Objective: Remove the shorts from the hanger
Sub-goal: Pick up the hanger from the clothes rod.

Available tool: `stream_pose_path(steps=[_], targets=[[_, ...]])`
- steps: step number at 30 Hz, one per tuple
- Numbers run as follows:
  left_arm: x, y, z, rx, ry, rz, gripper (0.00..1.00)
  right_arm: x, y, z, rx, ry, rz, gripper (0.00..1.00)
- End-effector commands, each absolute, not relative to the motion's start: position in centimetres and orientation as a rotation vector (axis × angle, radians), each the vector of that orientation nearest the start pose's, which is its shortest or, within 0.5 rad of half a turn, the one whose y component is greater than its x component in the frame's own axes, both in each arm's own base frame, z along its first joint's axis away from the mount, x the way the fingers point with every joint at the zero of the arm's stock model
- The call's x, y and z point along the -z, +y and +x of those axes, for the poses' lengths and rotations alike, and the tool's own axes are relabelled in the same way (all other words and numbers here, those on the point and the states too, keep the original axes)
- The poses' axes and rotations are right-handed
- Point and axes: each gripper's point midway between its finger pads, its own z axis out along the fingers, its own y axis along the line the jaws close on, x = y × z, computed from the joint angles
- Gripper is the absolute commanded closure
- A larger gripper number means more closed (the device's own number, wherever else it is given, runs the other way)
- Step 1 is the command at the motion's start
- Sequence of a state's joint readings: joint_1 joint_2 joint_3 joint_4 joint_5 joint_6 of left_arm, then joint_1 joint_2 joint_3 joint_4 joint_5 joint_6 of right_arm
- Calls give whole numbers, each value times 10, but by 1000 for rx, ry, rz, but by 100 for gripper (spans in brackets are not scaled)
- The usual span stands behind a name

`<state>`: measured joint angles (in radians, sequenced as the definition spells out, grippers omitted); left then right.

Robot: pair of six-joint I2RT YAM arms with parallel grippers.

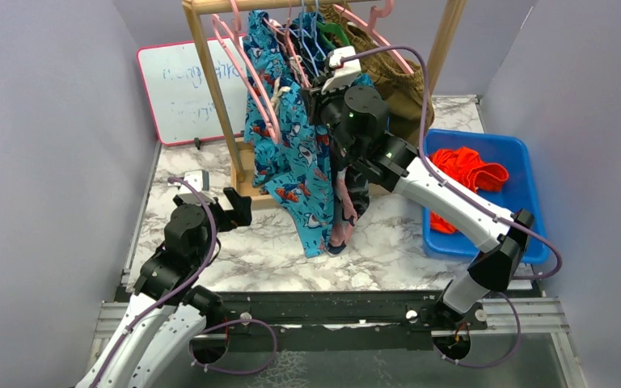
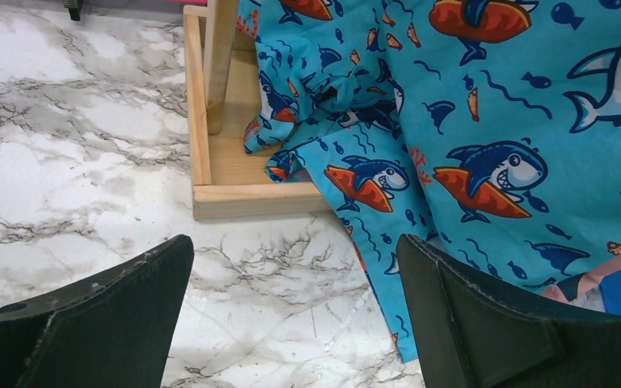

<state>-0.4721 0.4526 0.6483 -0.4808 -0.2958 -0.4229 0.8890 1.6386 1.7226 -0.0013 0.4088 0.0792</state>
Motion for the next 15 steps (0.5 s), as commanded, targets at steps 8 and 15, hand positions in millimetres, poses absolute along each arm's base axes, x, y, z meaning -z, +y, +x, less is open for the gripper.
stream_pose_path(steps=[8,15], targets=[[-229,-79,230,358,1850,-159,1,-507,342,343,-668,1326,-211,99],[-229,-78,230,354,1849,-161,1,-485,347,331,-712,1402,-266,99]])
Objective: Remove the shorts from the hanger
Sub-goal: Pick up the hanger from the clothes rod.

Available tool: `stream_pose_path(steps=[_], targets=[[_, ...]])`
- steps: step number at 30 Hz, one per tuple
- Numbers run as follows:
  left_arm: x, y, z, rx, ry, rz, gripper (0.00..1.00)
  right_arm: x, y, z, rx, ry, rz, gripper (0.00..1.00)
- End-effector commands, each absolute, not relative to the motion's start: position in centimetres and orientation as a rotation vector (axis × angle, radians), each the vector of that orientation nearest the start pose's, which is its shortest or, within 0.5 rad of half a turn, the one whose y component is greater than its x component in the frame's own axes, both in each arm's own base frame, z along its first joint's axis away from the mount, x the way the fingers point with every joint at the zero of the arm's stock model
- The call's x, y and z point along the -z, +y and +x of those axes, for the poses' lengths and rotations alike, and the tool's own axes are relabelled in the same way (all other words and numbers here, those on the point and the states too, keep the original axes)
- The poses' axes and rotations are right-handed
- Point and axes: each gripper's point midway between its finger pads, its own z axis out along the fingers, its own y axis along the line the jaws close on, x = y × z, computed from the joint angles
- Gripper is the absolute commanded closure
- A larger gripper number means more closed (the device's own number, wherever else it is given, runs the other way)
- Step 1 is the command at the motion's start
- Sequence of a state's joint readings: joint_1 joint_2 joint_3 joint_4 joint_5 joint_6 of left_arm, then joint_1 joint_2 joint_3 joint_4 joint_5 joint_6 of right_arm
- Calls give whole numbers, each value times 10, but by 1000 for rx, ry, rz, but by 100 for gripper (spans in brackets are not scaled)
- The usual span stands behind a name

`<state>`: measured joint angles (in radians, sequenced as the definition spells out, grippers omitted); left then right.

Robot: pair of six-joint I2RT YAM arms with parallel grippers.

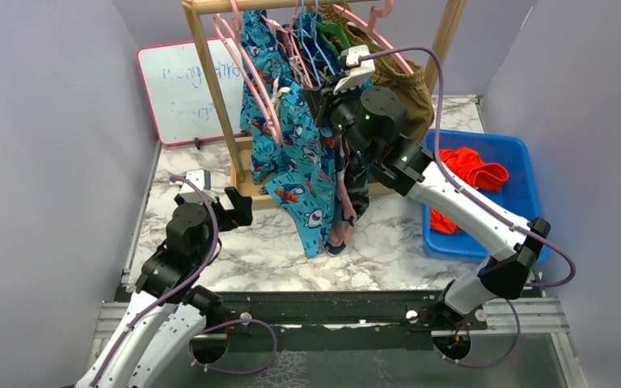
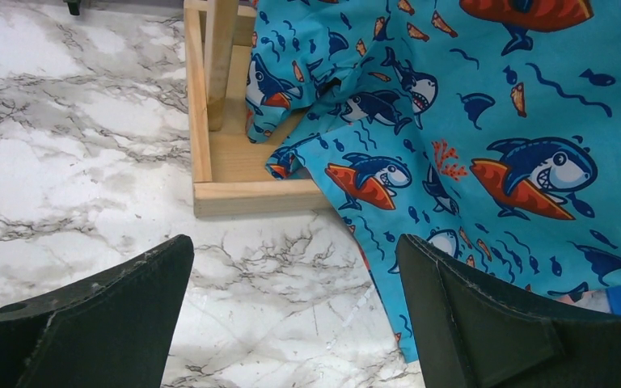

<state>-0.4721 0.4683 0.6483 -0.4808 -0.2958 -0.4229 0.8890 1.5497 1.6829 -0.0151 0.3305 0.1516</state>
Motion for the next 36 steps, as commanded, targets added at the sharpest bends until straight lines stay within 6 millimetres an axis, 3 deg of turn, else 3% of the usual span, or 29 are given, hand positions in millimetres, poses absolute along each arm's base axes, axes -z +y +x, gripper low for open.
stream_pose_path(steps=[1,7,14,19,25,28,36], targets=[[-230,-78,230,355,1846,-163,1,-479,346,328,-718,1420,-278,99],[-232,-77,229,354,1839,-168,1,-420,337,301,-756,1570,-353,99],[-232,-76,230,352,1837,-171,1,-374,321,253,-848,1701,-484,99],[-233,-75,229,350,1832,-177,1,-341,280,232,-834,1786,-354,99],[-238,-72,227,351,1806,-188,1,-297,254,193,-911,1885,-337,99],[-240,-69,226,346,1794,-199,1,-283,244,175,-953,1916,-341,99],[-244,-60,221,328,1769,-240,1,-273,222,125,-1105,1914,-417,99]])
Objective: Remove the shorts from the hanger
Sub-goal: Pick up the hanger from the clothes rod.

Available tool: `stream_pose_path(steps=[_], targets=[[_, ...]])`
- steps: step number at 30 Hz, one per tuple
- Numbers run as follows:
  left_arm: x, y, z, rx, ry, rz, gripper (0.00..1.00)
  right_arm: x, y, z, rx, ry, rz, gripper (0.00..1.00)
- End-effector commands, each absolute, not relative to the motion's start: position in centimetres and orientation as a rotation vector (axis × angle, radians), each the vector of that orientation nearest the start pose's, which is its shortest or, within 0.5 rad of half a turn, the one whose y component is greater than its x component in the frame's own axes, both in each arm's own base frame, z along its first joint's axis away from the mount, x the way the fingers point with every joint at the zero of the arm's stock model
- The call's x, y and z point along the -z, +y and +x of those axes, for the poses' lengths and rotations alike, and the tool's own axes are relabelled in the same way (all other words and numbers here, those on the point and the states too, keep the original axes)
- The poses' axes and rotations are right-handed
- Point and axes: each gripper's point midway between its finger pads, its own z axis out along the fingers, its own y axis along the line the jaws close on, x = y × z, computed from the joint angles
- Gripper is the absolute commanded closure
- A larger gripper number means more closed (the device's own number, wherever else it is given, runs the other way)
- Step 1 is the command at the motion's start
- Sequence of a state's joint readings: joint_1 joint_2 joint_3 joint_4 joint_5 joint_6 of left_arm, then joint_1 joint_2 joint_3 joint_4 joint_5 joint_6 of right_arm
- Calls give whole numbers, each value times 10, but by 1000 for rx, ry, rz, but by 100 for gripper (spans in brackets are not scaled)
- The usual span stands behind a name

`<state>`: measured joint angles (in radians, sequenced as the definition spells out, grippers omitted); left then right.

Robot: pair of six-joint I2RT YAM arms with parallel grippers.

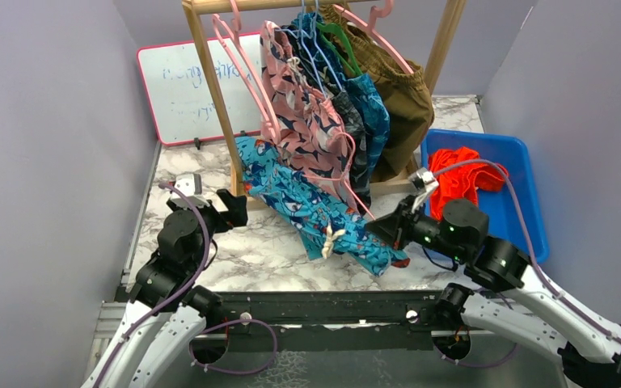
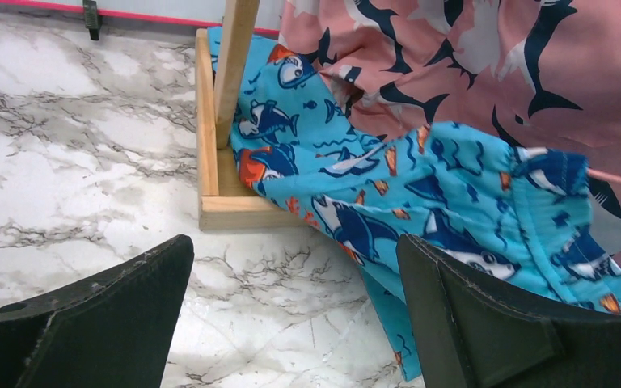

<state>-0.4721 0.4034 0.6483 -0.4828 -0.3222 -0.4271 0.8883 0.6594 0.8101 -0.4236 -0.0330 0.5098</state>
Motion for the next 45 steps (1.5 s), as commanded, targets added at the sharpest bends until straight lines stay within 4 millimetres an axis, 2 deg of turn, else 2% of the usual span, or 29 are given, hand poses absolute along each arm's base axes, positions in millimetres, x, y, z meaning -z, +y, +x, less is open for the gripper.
stream_pose_path(steps=[1,8,17,22,27,32,37,40,45], targets=[[-245,-59,220,330,1763,-242,1,-275,218,121,-1115,1902,-408,99],[-246,-57,219,322,1755,-244,1,-282,199,96,-1179,1878,-419,99],[-245,-47,219,275,1751,-280,1,-281,210,71,-1278,1905,-582,99],[-246,-43,218,264,1740,-291,1,-269,209,60,-1327,1917,-615,99],[-245,-44,218,264,1748,-289,1,-265,206,57,-1323,1912,-634,99],[-243,-45,220,259,1758,-284,1,-270,202,67,-1240,1921,-622,99],[-242,-46,221,250,1769,-277,1,-285,218,61,-1301,1853,-756,99],[-241,-48,221,259,1774,-270,1,-276,223,71,-1252,1901,-764,99],[-241,-50,221,266,1779,-259,1,-252,228,86,-1160,1995,-770,99]])
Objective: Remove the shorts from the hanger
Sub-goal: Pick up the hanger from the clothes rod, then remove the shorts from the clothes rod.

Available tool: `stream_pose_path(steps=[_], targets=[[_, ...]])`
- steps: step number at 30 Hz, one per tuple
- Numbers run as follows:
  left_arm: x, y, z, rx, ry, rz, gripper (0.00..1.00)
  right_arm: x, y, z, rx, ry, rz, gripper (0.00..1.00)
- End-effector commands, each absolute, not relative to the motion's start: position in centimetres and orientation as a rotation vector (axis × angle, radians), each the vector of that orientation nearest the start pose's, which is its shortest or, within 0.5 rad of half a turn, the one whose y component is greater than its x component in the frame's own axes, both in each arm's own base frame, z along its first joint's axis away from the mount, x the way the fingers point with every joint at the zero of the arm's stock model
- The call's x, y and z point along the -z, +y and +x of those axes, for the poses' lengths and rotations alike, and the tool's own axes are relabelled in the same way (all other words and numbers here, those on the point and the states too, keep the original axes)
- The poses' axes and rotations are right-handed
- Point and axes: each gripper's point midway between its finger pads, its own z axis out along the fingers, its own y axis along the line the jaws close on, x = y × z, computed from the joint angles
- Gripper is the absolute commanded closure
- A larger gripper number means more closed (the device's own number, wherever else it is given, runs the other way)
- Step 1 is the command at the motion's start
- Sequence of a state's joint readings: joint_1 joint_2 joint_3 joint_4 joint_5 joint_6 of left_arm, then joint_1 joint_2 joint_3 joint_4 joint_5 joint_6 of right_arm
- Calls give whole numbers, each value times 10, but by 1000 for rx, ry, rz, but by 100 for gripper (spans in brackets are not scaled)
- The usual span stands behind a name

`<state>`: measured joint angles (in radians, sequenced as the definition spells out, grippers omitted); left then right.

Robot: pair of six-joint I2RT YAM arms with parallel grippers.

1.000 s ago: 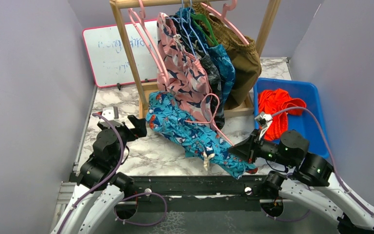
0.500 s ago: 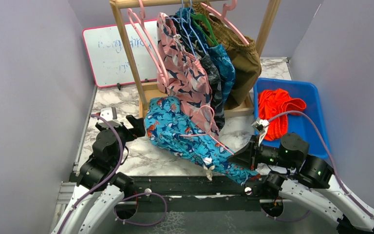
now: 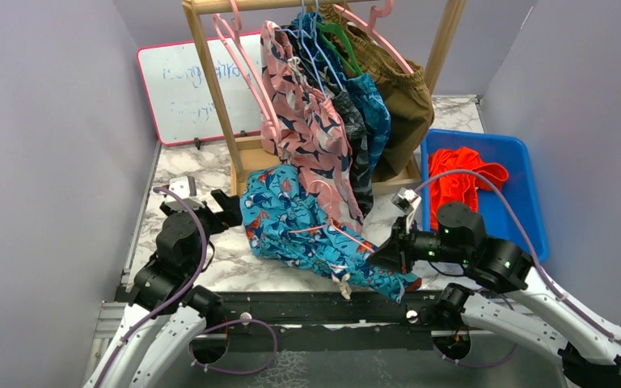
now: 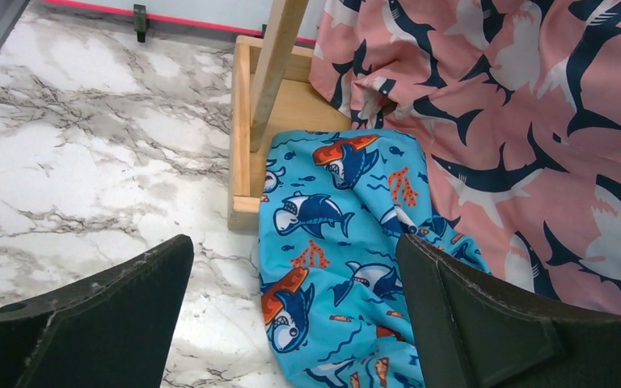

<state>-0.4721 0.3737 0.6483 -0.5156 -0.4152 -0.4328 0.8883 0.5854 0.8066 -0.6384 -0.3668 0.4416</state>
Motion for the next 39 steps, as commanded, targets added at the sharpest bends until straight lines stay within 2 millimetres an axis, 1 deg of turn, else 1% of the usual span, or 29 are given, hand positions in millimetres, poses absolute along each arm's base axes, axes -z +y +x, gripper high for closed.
stream_pose_path(steps=[1,3,7,10,12,14,15,16,18,21,23,25,29,32,34,36,38,39], targets=[[-240,-51,221,267,1783,-259,1,-249,230,89,-1149,1999,-766,99],[-238,-52,222,271,1793,-254,1,-250,233,93,-1142,1991,-767,99],[-236,-59,223,294,1813,-231,1,-253,243,97,-1136,1981,-828,99],[-244,-71,223,351,1810,-181,1,-246,246,101,-1108,2017,-853,99],[-252,-83,221,413,1799,-112,1,-237,247,102,-1109,2041,-846,99],[-260,-103,216,512,1769,-6,1,-233,248,102,-1125,2051,-815,99],[-268,-122,210,608,1729,99,1,-232,249,102,-1133,2049,-807,99],[-275,-137,204,687,1684,181,1,-232,250,103,-1139,2044,-791,99],[-283,-164,193,840,1621,312,1,-233,253,105,-1161,2039,-762,99],[-280,-201,177,1085,1634,438,2,-234,264,110,-1198,2031,-738,99],[-272,-220,171,1223,1669,501,5,-234,273,114,-1221,2020,-725,99],[-267,-226,172,1249,1694,526,5,-234,281,117,-1250,2008,-721,99],[-272,-233,177,1249,1688,535,5,-230,294,123,-1270,2023,-735,99],[-268,-236,185,1218,1708,511,8,-227,303,125,-1299,2024,-744,99],[-262,-234,192,1177,1722,478,13,-228,306,125,-1317,2014,-753,99],[-261,-233,198,1152,1720,449,17,-228,308,125,-1324,2007,-759,99],[-258,-235,202,1144,1728,434,28,-229,310,126,-1327,2004,-763,99],[-255,-236,204,1142,1735,429,34,-229,310,125,-1335,2001,-768,99]])
